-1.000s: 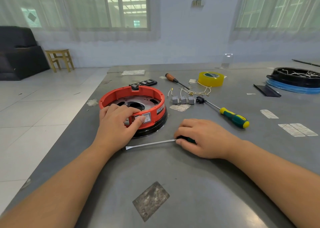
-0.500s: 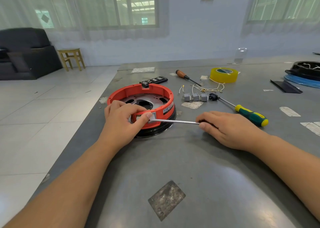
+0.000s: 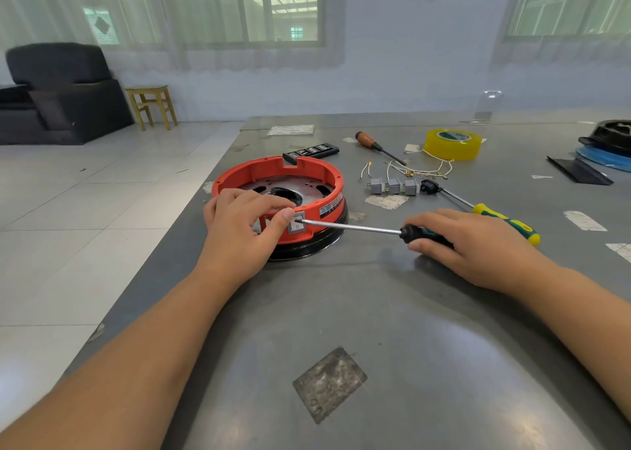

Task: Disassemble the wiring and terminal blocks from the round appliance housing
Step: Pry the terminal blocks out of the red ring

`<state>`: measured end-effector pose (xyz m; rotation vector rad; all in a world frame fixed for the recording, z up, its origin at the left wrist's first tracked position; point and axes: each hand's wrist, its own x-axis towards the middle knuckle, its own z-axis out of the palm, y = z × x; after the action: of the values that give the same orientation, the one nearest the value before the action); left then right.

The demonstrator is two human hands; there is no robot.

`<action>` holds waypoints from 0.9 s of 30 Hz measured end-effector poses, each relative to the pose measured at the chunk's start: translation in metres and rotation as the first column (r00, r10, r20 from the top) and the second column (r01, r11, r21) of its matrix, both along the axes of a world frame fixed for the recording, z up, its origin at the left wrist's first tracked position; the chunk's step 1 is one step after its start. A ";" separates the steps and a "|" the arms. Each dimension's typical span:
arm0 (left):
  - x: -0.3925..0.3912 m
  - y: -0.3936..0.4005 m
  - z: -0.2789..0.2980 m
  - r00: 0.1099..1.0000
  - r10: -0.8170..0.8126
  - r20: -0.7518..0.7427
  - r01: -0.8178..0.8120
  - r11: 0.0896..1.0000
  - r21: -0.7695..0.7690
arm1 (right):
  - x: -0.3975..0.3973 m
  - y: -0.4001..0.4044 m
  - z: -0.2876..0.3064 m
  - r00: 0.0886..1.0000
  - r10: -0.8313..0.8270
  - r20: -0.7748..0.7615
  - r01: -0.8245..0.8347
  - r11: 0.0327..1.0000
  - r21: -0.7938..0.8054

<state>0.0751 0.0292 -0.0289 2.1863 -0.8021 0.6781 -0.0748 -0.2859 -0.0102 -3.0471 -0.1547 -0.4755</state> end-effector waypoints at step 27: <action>-0.013 -0.004 0.003 0.990 -0.028 -0.136 0.017 0.996 -0.083 | 0.000 -0.001 -0.002 0.999 0.017 0.038 -0.016 1.000 -0.007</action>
<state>0.0616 0.0251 -0.0257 2.1216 -0.7149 0.5340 -0.0744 -0.2871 -0.0127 -3.0418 -0.1833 -0.5339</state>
